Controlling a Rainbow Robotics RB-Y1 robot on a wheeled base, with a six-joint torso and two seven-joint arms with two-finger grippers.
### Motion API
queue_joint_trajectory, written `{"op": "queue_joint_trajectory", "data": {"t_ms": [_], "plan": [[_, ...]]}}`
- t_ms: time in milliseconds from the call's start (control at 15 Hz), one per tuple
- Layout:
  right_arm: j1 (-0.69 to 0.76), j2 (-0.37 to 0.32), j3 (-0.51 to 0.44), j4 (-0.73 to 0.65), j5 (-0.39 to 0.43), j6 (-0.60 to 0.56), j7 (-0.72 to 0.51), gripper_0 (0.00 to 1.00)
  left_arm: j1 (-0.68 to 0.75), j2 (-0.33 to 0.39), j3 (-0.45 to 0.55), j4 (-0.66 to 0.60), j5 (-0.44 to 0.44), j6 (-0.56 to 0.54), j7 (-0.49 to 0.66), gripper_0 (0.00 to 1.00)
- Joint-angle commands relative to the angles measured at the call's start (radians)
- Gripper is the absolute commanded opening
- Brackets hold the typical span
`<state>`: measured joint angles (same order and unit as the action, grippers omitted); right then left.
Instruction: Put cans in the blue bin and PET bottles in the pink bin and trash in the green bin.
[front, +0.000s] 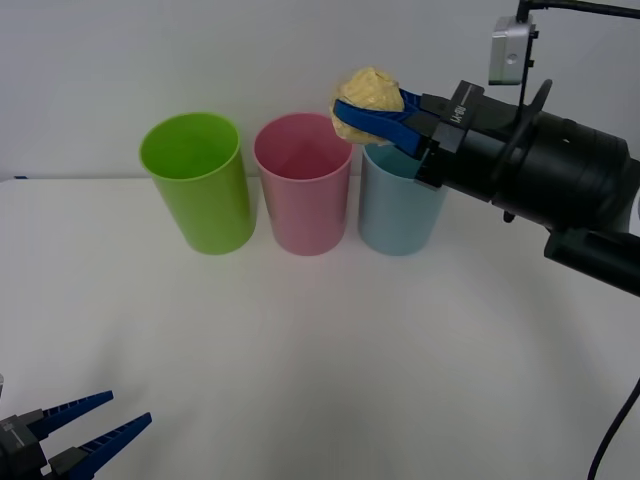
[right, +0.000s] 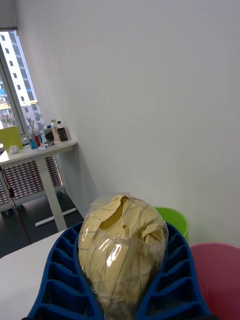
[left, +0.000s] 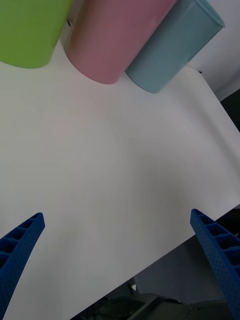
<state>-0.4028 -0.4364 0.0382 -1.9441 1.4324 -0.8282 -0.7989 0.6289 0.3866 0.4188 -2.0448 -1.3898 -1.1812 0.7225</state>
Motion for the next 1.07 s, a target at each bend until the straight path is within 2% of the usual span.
{"op": "queue_joint_trajectory", "data": {"t_ms": [67,200,667,1067], "plan": [[-0.111,0.002,0.101,0.079,0.06,0.097,-0.057,0.0,0.0,0.0,0.0,0.0,0.0,0.0,0.0,1.0],[-0.195,0.025,0.149,0.174,0.082,0.12,-0.062,0.0,0.0,0.0,0.0,0.0,0.0,0.0,0.0,1.0],[-0.462,0.163,0.216,0.496,0.233,0.121,-0.083,0.0,0.0,0.0,0.0,0.0,0.0,0.0,0.0,1.0],[-0.711,0.231,0.39,0.815,0.241,0.259,-0.115,0.0,0.0,0.0,0.0,0.0,0.0,0.0,0.0,1.0]]}}
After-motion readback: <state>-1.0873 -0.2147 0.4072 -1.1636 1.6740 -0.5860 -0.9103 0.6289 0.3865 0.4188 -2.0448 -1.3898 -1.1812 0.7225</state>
